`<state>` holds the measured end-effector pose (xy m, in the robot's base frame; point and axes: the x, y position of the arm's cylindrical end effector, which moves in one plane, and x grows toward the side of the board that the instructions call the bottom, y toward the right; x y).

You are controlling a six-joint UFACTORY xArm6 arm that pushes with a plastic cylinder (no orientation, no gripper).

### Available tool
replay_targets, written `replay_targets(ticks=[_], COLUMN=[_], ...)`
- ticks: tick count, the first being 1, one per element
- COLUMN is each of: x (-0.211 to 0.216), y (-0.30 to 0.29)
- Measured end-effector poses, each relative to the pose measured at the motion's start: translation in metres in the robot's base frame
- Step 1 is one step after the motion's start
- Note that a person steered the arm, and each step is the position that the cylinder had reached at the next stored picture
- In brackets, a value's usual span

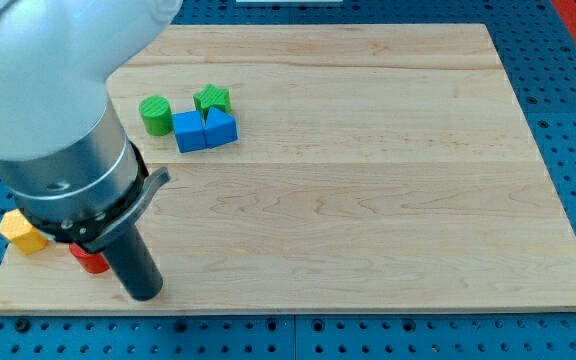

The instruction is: Slightly move the red blocks towards up

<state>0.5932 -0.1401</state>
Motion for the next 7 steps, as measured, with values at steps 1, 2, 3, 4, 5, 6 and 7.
replay_targets(ticks=[1, 2, 3, 4, 5, 6, 7], x=[-0.016, -0.029, 0.007, 0.006, -0.012, -0.059, -0.055], y=[0.003, -0.004, -0.002, -0.03, -0.035, -0.048, -0.05])
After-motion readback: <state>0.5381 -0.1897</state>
